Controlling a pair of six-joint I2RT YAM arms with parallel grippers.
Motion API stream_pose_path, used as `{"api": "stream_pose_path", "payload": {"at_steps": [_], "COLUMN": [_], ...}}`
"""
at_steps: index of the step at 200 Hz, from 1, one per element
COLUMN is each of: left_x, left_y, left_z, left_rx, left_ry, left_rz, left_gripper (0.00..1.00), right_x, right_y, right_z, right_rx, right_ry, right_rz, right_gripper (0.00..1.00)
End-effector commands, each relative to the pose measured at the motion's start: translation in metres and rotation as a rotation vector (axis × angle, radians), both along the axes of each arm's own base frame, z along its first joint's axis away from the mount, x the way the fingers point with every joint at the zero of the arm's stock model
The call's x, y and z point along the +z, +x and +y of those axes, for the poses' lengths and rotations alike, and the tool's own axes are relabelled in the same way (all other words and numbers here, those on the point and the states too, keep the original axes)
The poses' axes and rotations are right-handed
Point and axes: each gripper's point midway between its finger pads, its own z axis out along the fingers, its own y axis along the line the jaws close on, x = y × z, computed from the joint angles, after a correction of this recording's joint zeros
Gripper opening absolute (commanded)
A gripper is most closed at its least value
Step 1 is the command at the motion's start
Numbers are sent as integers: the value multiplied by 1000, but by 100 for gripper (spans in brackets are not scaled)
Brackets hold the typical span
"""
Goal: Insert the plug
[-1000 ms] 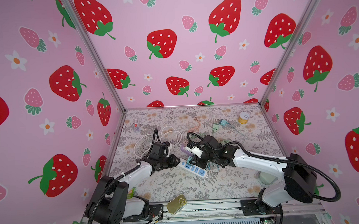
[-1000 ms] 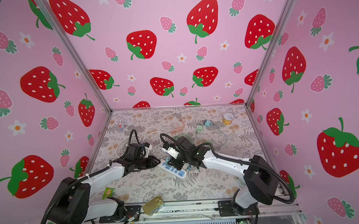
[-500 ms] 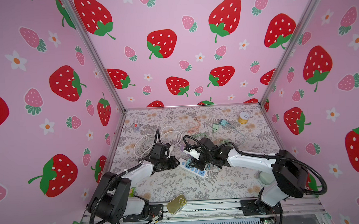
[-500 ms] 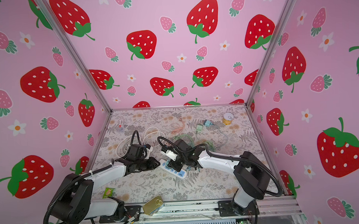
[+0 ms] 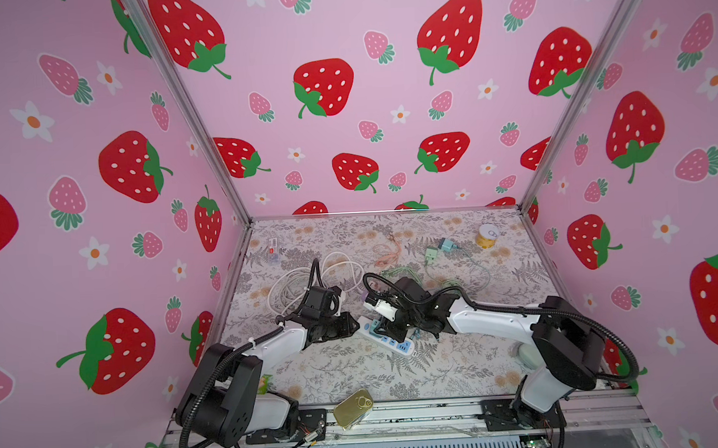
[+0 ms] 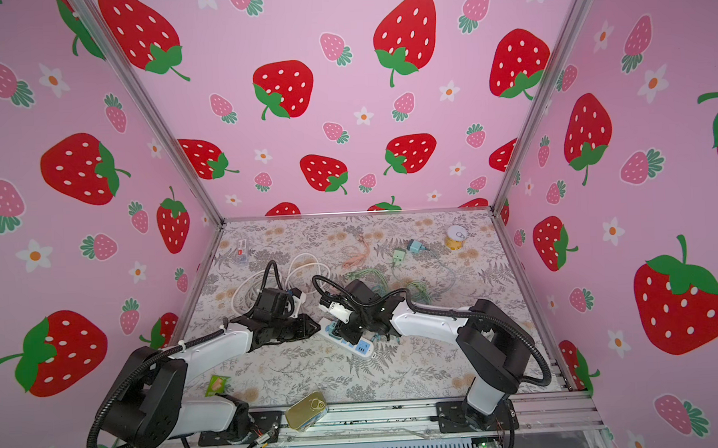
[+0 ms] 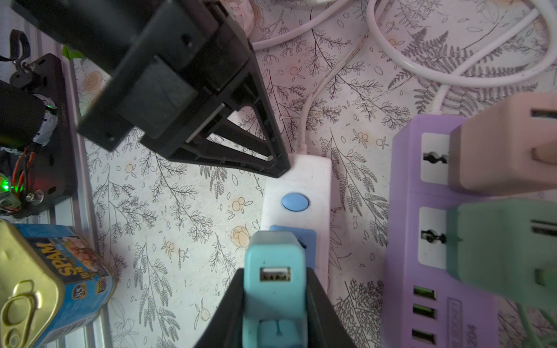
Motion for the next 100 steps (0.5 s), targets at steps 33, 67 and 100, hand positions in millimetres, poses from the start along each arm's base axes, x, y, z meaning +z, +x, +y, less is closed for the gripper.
{"api": "stream_pose_path", "payload": {"at_steps": [33,67,100], "left_x": [-8,-8,-7], "left_y": [-3,-3,-3], "left_z": [3,3,5], "left_rx": [-7,-4,2], "left_ry": [40,44,51], "left_rz": [32,32,30], "left_gripper": [26,26,26], "right_x": [-1,-1,-1], "right_y": [2,7,6], "right_z": [8,7,5], "right_rx": [29,6,-4], "right_ry": [2,-13,-18], "right_rz": [-36,-49,-49], "right_gripper": [10,10,9]}}
